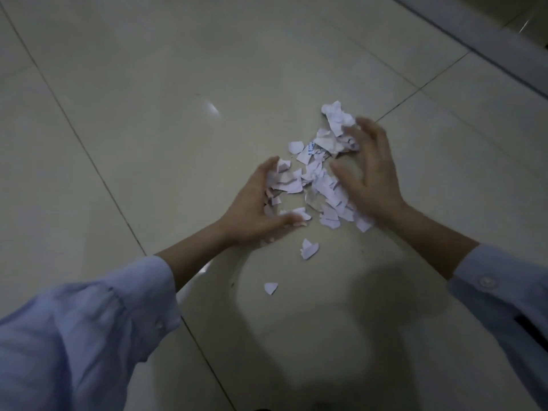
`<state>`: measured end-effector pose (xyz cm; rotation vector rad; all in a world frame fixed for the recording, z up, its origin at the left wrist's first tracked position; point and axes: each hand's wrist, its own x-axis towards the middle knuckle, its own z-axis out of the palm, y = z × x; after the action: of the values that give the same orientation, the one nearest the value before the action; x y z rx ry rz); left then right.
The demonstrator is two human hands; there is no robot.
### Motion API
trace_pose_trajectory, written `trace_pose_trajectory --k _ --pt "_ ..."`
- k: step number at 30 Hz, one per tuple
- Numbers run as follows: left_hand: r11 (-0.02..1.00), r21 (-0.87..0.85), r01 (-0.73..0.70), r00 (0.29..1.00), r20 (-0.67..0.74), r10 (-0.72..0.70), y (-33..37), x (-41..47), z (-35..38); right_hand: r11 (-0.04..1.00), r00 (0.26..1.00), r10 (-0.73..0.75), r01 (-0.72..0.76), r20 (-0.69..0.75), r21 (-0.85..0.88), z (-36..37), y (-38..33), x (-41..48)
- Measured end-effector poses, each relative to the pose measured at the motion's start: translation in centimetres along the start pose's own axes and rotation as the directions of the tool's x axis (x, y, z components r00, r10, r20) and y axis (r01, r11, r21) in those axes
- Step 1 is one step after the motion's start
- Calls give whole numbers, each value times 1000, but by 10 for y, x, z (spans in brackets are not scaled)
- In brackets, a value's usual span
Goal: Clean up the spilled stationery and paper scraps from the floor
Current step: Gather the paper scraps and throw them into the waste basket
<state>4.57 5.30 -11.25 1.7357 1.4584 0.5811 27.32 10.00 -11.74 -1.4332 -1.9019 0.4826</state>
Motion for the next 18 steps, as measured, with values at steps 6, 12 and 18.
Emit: trace_pose_trajectory --k 6,12,18 --pt "978 -159 133 983 -105 -151 1 41 -14 981 973 191 -184 127 -65 -2 22 64" --pt "925 -330 189 974 -59 -220 8 71 -11 984 896 166 -123 411 -129 13 36 67" --pt "925 -339 170 983 -11 -185 21 71 -3 990 896 98 -132 433 50 12 13 32"
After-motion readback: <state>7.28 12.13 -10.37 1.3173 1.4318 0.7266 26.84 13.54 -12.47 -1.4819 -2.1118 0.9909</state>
